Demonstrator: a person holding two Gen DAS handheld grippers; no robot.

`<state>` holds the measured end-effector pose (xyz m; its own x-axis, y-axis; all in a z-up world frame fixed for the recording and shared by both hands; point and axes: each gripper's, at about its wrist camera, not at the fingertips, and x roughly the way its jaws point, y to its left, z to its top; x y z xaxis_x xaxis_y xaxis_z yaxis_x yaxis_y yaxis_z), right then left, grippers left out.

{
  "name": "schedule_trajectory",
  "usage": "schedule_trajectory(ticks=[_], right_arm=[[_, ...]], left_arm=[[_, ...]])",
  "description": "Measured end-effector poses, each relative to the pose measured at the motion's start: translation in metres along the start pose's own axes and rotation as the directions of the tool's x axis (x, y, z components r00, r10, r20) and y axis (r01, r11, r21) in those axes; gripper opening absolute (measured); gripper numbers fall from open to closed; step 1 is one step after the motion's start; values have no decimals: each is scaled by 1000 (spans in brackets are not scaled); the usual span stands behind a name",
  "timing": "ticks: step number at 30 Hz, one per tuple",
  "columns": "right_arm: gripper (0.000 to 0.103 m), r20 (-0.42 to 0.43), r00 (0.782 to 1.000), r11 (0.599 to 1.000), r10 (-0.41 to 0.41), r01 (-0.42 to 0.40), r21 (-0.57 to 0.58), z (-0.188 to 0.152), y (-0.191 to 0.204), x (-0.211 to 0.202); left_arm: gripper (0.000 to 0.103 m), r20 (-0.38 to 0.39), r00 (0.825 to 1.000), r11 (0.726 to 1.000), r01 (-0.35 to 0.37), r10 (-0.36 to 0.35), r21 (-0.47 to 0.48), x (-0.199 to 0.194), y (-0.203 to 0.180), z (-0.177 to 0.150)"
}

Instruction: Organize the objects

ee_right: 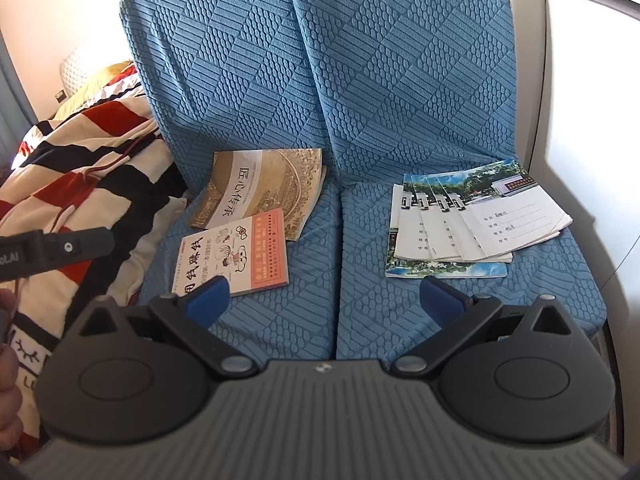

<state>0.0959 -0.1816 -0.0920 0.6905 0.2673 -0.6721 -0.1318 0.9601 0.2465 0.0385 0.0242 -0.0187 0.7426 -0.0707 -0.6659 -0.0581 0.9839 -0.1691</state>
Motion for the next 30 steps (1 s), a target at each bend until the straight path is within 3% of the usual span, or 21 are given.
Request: schedule_trajectory(ticks=[30], right_arm=[[103, -76, 997, 999, 22, -24, -29, 22, 29, 96]], left_arm=[[103, -35, 998, 994, -63, 59, -93, 89, 69, 26]])
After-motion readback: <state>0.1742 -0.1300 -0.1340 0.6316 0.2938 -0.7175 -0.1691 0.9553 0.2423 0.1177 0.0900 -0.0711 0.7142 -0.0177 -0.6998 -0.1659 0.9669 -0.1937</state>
